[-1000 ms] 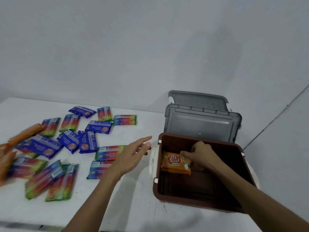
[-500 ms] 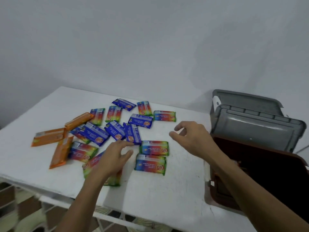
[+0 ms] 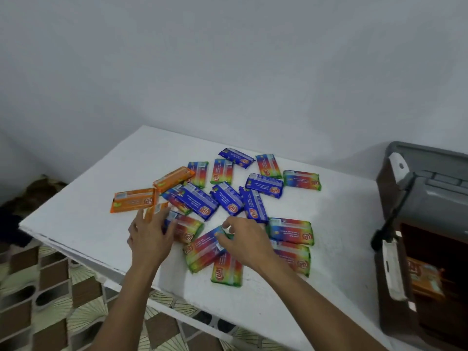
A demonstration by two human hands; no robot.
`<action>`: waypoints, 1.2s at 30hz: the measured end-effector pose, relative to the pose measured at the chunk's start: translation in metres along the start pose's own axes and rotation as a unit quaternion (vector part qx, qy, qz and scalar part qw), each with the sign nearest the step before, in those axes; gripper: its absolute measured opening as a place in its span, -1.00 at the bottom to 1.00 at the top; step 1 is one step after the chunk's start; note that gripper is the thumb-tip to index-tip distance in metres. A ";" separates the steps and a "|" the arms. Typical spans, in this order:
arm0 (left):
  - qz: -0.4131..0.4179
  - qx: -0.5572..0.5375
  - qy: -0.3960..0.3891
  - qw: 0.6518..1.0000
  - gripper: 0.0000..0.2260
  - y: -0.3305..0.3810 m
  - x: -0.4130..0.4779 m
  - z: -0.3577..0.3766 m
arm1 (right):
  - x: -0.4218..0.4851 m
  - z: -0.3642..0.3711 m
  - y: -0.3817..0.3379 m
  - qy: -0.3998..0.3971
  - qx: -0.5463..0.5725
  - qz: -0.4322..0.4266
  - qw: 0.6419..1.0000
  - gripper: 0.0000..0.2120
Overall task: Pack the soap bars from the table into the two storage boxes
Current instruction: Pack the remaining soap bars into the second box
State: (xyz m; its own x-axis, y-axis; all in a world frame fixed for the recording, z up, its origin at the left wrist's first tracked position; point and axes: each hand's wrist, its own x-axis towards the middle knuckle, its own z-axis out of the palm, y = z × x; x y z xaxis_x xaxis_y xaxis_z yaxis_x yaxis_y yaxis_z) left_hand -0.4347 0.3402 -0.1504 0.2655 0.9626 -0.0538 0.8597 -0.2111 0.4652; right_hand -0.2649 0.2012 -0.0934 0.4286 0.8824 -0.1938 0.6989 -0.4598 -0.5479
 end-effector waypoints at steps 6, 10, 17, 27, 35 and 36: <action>-0.004 0.000 -0.053 0.999 -0.59 -0.014 0.009 -0.003 | 0.034 0.019 -0.018 0.006 -0.032 0.000 0.999 -0.61; 0.059 0.005 -0.054 0.997 -0.50 -0.027 0.016 -0.002 | 0.055 0.014 -0.025 0.006 -0.064 -0.010 0.998 -0.66; 0.125 -0.079 -0.009 0.989 -0.67 -0.034 0.019 -0.018 | 0.117 0.000 -0.054 -0.003 -0.084 -0.072 0.994 -0.72; 0.121 -0.081 0.003 0.989 -0.75 -0.041 0.024 -0.018 | 0.212 0.019 -0.087 -0.067 -0.224 -0.188 0.954 -0.56; 0.099 -0.079 0.007 0.992 -0.72 -0.042 0.025 -0.017 | 0.253 0.036 -0.096 -0.202 -0.308 -0.191 0.910 -0.22; 0.099 -0.082 0.008 0.992 -0.71 -0.043 0.025 -0.017 | 0.256 0.037 -0.094 -0.209 -0.307 -0.186 0.910 -0.22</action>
State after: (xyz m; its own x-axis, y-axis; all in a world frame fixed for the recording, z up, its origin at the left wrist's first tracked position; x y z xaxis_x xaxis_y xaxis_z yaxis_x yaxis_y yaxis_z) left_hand -0.4721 0.3763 -0.1569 0.4140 0.9078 0.0673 0.7080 -0.3677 0.6029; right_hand -0.2426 0.4740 -0.1219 -0.0692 0.8903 -0.4501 0.9940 0.0235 -0.1064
